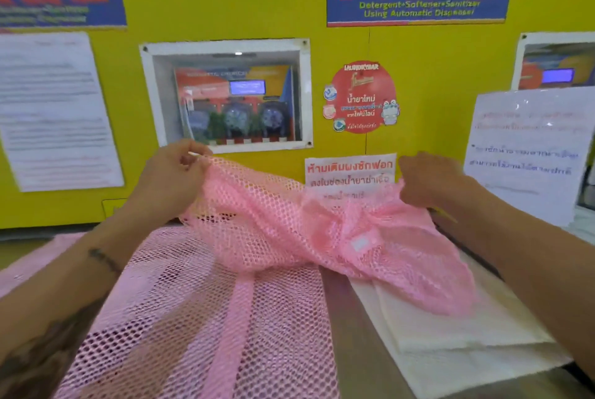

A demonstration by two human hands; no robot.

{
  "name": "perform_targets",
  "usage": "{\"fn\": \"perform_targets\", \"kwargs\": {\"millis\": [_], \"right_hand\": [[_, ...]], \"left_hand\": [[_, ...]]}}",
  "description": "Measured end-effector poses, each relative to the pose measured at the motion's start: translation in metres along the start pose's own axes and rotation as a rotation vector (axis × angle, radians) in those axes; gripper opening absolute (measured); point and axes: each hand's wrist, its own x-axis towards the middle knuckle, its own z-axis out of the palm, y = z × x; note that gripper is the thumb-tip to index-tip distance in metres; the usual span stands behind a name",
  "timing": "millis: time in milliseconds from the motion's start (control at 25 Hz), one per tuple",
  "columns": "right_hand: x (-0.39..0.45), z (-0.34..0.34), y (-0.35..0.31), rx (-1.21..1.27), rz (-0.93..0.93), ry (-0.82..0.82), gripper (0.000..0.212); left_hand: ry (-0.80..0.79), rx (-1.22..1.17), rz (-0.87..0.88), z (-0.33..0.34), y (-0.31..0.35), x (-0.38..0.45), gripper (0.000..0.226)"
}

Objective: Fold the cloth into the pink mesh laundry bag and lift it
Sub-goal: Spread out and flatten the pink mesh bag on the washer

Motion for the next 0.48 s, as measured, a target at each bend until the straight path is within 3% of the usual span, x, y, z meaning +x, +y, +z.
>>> {"fn": "perform_targets", "kwargs": {"millis": [120,200,320,480], "right_hand": [[-0.003,-0.005,-0.057,0.367,-0.222,-0.018,0.051],[-0.017,-0.009,-0.096,0.547,-0.432,-0.21,0.058],[-0.034,0.007,-0.14,0.593,-0.541,-0.441,0.07],[-0.034,0.011,-0.156,0.893,-0.574,-0.355,0.039]], "left_hand": [[-0.038,-0.062,0.0,-0.015,-0.021,-0.006,0.031],[-0.145,-0.129,-0.031,-0.024,-0.031,-0.014,0.045],[-0.25,-0.279,-0.102,-0.04,-0.042,-0.024,0.046],[-0.34,-0.595,-0.269,-0.061,-0.046,-0.029,0.037]]}}
